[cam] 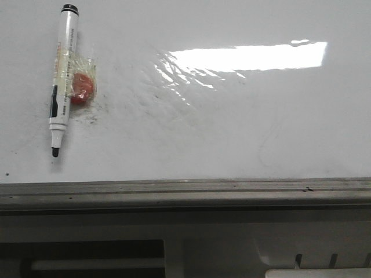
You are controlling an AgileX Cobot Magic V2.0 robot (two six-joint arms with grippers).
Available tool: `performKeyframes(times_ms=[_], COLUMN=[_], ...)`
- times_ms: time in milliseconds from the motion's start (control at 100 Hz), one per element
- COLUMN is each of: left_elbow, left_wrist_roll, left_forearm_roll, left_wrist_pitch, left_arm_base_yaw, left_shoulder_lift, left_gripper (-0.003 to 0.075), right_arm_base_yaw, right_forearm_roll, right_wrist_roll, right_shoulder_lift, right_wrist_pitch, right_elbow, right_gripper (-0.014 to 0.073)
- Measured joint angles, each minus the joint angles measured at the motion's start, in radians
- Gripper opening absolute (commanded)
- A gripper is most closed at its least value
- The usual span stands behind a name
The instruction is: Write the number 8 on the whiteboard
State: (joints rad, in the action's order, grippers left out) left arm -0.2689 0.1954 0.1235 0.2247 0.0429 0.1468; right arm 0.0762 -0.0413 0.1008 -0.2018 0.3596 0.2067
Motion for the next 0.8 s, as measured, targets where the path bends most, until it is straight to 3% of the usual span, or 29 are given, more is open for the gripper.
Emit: performKeyframes(times_ms=[80, 230, 350, 580, 800], left_elbow=[-0.012, -0.01, 0.011, 0.016, 0.02], left_wrist_roll=[0.0, 0.0, 0.0, 0.0, 0.0], left_forearm_roll=[0.0, -0.007, -0.048, -0.091, -0.124], left_wrist_pitch=[0.021, -0.006, -0.103, -0.199, -0.244], left_arm_base_yaw=[0.0, 0.0, 0.0, -0.122, -0.384], left_shoulder_lift=[0.041, 0.112, 0.155, 0.241, 0.348], left_gripper=[0.0024, 0.0238, 0.036, 0.0377, 0.0376], right_arm_base_yaw=[0.0, 0.0, 0.0, 0.0, -0.033], right_forearm_roll=[0.007, 0.008, 0.022, 0.028, 0.028], right_wrist_roll=[0.0, 0.002, 0.002, 0.004, 0.004], right_shoulder_lift=[-0.053, -0.108, -0.119, -0.12, -0.12], right_wrist_pitch=[0.005, 0.005, -0.003, -0.009, -0.009], right_elbow=[0.011, 0.014, 0.014, 0.014, 0.014], right_gripper=[-0.0063, -0.0063, -0.0063, -0.0063, -0.0063])
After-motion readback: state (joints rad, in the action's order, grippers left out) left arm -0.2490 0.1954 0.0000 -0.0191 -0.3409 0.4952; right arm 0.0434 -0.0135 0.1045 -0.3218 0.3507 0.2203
